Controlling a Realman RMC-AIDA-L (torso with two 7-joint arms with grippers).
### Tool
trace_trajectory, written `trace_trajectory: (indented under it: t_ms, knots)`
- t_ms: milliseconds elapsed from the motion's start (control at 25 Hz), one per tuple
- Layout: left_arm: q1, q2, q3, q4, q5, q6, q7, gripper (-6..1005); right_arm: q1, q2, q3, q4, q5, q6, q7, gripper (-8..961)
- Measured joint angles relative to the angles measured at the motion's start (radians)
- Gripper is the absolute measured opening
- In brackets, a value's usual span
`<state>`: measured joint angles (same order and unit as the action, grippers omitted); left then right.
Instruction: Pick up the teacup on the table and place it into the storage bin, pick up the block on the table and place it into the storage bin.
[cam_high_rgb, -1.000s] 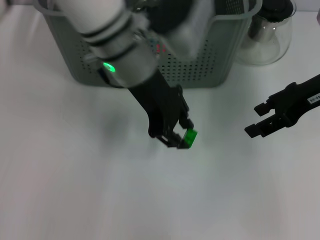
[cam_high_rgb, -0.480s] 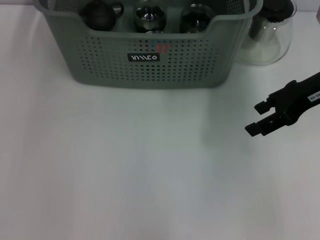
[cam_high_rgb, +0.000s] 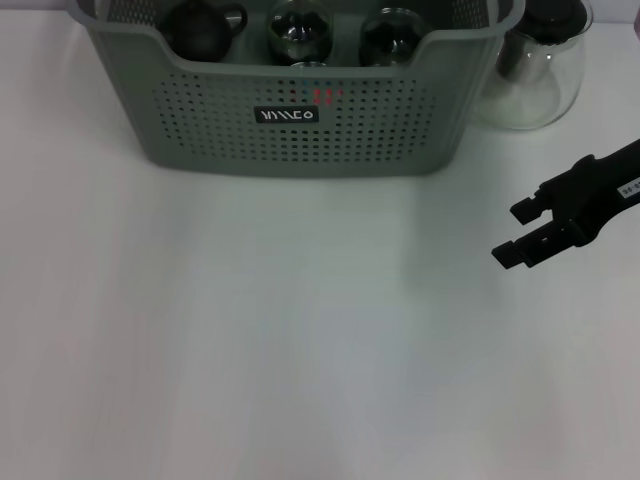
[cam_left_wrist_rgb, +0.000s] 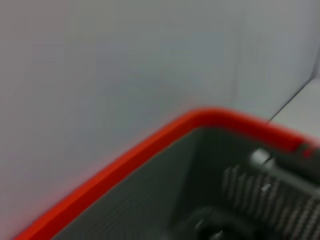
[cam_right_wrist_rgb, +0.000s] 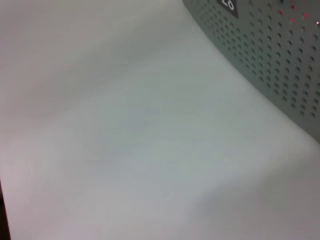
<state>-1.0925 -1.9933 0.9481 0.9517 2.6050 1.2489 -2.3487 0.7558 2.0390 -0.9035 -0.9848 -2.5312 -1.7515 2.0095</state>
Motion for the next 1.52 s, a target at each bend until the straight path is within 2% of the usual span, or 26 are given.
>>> trace_trajectory:
  t_ms: [120,280,360,600,720,800,840,880,1000,1120,1280,1400,1520]
  knots:
    - [-0.026,-0.037,0.058,-0.030,0.118,-0.055,-0.047,465,0.005,-0.001,-0.001,0.005,-0.001,0.000,-0.001,807]
    - [-0.033,-0.091,0.086,-0.034,0.215,-0.087,-0.050,478,0.006,-0.001,-0.002,0.005,-0.001,0.000,-0.005,807]
    - [-0.033,-0.103,0.094,-0.034,0.231,-0.095,-0.050,485,0.006,-0.002,-0.002,0.005,-0.001,0.000,-0.006,807]
    - [-0.021,-0.107,0.083,-0.018,0.227,-0.098,-0.055,504,0.003,-0.002,-0.002,0.007,-0.001,0.000,-0.011,806]
    - [-0.001,-0.108,0.062,0.026,0.219,-0.091,-0.055,514,0.001,-0.002,-0.002,0.007,-0.002,0.000,-0.014,806]
    - [0.015,-0.109,0.046,0.066,0.203,-0.069,-0.051,593,0.000,-0.003,-0.002,0.005,-0.002,0.000,-0.014,806]
    - [0.043,-0.106,0.033,0.125,0.160,-0.030,-0.046,633,-0.001,-0.003,-0.002,0.004,-0.001,0.000,-0.014,806]
    - [0.043,-0.106,0.033,0.125,0.160,-0.030,-0.046,672,-0.002,-0.003,-0.002,0.004,-0.001,0.000,-0.015,806]
    - [0.101,-0.100,0.004,0.229,0.078,0.023,-0.035,763,-0.002,-0.003,-0.002,0.002,-0.001,-0.001,-0.018,806]
    - [0.194,-0.099,-0.065,0.376,-0.093,0.103,0.004,840,-0.003,-0.004,-0.001,0.000,-0.001,-0.005,-0.023,806]
    - [0.351,-0.102,-0.181,0.512,-0.453,0.238,0.105,864,-0.005,-0.005,0.004,-0.001,0.000,-0.008,-0.041,808]
    - [0.460,-0.128,-0.253,0.530,-0.700,0.368,0.226,863,-0.006,-0.006,0.019,-0.002,0.005,-0.011,-0.070,810]
    - [0.530,-0.156,-0.297,0.503,-0.810,0.518,0.307,861,-0.007,-0.009,0.054,-0.003,0.017,-0.023,-0.114,812]
